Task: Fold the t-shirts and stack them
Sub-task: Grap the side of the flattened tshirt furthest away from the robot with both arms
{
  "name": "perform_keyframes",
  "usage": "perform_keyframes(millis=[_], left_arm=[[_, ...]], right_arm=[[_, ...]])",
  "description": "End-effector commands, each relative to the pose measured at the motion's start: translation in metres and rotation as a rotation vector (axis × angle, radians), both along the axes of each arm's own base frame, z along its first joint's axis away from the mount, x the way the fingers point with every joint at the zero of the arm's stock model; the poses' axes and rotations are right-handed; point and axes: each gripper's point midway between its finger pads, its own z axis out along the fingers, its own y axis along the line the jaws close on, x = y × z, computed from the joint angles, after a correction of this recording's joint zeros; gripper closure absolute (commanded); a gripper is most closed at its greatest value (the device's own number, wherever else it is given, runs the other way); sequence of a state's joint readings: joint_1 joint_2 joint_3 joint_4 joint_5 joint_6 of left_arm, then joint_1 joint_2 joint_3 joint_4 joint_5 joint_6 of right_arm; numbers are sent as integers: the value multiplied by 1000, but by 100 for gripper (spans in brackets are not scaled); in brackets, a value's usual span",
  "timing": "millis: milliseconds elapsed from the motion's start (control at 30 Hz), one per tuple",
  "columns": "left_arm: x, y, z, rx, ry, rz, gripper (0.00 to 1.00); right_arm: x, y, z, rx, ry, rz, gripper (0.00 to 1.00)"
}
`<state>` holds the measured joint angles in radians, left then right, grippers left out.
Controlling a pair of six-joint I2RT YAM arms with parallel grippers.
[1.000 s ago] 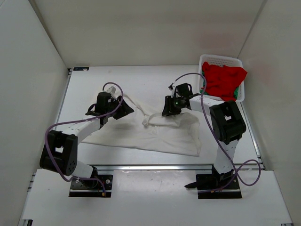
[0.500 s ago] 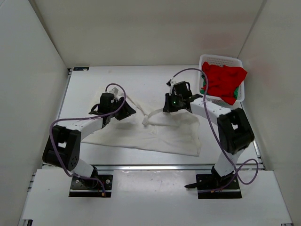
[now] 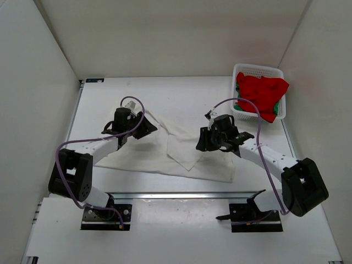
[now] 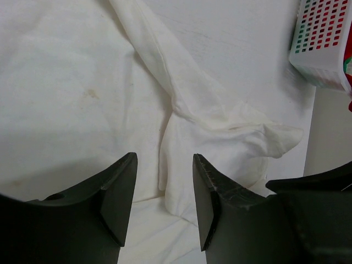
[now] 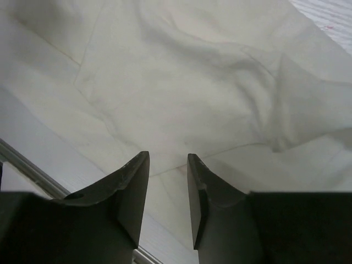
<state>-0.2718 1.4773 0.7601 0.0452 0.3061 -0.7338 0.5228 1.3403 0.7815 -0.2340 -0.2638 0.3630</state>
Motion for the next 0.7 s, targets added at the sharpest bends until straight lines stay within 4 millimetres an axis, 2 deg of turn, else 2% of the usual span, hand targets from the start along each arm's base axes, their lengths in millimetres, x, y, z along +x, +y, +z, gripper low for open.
perform_keyframes(millis=[0,100,267,300,333,433,500,667], left_arm=[[-4,0,15,-12,-44,-6,45],[-3,10,11,-26,-26,16,45],[9,33,18,-31,-36,115,45],[13,38,24,-40,-51,136,45],[14,36,26,-40,-60,130,45],[15,33,32,-45,-73,127,45],[13,29,30,-44,-68,116,46],[7,25,24,-43,-57,103,45]], right_arm=[[0,14,19,29,-51,47,67],[-28,31,7,12,30,127,64],[-51,24,-15,37,143,18,69],[-50,30,-11,84,137,5,70],[-56,29,-21,86,165,0,72],[-64,29,-30,79,192,-44,74],[-72,24,-41,72,230,-58,71],[-77,38,-40,121,249,-38,66]])
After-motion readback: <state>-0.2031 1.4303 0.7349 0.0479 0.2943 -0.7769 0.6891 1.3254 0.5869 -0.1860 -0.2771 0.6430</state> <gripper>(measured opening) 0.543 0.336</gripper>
